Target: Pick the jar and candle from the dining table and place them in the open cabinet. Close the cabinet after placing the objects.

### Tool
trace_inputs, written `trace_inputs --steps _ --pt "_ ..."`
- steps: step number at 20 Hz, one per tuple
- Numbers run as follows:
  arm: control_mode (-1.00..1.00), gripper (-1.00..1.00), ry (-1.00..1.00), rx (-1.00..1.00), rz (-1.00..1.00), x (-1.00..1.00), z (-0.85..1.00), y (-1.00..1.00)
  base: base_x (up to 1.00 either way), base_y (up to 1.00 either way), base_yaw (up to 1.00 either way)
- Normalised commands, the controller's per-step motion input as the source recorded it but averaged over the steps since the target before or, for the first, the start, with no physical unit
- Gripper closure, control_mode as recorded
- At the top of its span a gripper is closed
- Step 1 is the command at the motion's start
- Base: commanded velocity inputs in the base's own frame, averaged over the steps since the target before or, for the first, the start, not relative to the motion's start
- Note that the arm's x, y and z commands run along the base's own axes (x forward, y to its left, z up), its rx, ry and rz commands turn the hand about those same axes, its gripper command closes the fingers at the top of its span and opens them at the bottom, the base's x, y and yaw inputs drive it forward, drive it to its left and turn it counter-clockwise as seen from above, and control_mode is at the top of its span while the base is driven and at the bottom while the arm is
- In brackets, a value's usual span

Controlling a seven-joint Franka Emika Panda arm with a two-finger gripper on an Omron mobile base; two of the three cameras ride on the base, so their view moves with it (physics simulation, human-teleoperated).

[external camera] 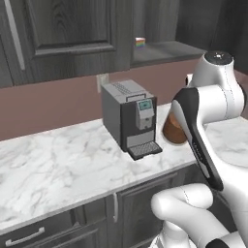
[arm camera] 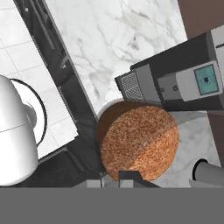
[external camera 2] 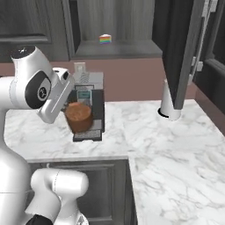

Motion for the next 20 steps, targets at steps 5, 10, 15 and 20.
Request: trace_inputs --steps 5,10,15,20 --pt "1.0 1.0 0.0 0.0 0.0 0.0 0.0 0.0 0.31 -0.3 -0.15" --pt "1.0 1.0 0.0 0.0 0.0 0.0 0.0 0.0 0.43 -0.22 -0.12" --pt "1.0 1.0 0.0 0.0 0.0 0.0 0.0 0.0 0.57 -0.05 -0.09" --pt "1.0 1.0 0.0 0.0 0.0 0.0 0.0 0.0 0.29 0.0 -0.04"
